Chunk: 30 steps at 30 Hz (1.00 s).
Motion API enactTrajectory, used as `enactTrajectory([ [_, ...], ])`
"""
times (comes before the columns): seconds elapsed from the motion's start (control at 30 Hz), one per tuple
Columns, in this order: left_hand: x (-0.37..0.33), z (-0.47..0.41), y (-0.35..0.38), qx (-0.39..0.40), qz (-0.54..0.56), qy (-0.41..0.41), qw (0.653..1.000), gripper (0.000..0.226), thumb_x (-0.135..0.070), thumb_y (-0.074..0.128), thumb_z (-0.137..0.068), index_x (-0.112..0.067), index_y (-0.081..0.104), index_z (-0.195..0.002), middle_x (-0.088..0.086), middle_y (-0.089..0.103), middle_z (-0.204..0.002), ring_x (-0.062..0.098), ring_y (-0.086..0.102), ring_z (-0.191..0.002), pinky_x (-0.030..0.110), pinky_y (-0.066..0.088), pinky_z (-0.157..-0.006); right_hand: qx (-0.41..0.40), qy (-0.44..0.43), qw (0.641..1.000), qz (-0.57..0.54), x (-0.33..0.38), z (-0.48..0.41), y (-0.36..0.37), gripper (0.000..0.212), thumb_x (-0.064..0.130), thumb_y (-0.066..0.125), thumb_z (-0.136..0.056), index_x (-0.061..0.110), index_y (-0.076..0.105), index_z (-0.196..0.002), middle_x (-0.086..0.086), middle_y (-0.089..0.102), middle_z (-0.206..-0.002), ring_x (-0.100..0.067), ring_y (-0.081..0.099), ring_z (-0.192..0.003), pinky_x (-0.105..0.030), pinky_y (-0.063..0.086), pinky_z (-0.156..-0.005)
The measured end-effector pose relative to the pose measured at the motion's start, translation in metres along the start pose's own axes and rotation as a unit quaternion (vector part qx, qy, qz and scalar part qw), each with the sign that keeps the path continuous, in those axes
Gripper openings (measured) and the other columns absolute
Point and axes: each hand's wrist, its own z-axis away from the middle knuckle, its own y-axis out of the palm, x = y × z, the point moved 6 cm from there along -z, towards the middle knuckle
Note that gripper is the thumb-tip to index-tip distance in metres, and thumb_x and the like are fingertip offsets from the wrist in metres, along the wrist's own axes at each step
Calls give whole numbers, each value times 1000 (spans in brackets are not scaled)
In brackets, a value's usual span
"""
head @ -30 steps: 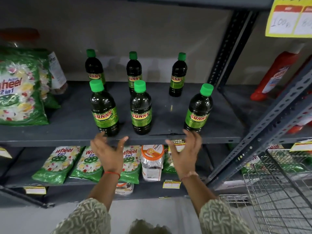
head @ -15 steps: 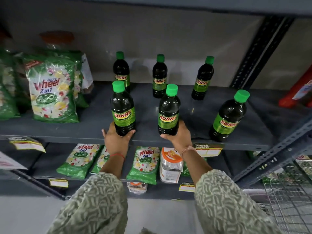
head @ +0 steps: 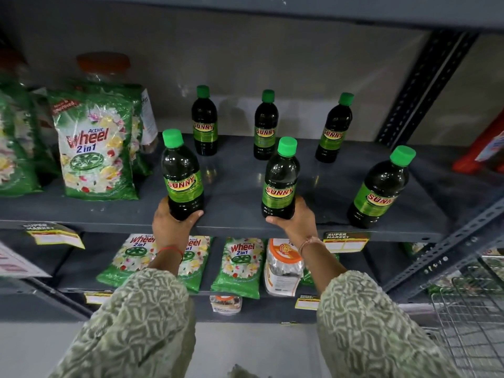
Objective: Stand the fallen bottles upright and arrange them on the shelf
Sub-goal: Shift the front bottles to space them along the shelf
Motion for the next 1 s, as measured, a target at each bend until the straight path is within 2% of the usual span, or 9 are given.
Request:
enactTrajectory([
  [0.17, 4, 0, -1, 16, -2, 12, 1000, 60, -22, 82, -62, -10, 57, -116, 17, 67, -113, 33, 61, -106, 43, 51, -92, 11, -2, 1000, 10, 1, 2, 3, 60, 19, 82, -62, 7, 50, -111, -13, 62, -113, -15, 51, -93, -24, 38, -80],
  [0.43, 13, 7, -9, 12, -17, 28, 999, 59, -27, 81, -64, -12, 57, -115, 15, 69, -111, 33, 62, -102, 43, 52, -86, 5, -4, 1000, 21, 0, 3, 3, 63, 20, 82, -62, 6, 49, -114, -14, 61, -115, -25, 56, -105, -26, 41, -83],
  [1.0, 19, 6, -9, 9, -51, 42, 998, 59, -32, 81, -64, -8, 57, -112, 17, 69, -107, 36, 62, -100, 43, 51, -81, 11, -16, 999, 35, 5, 8, 3, 61, 18, 79, -67, 4, 47, -117, -15, 60, -117, -27, 55, -109, -26, 41, -86],
])
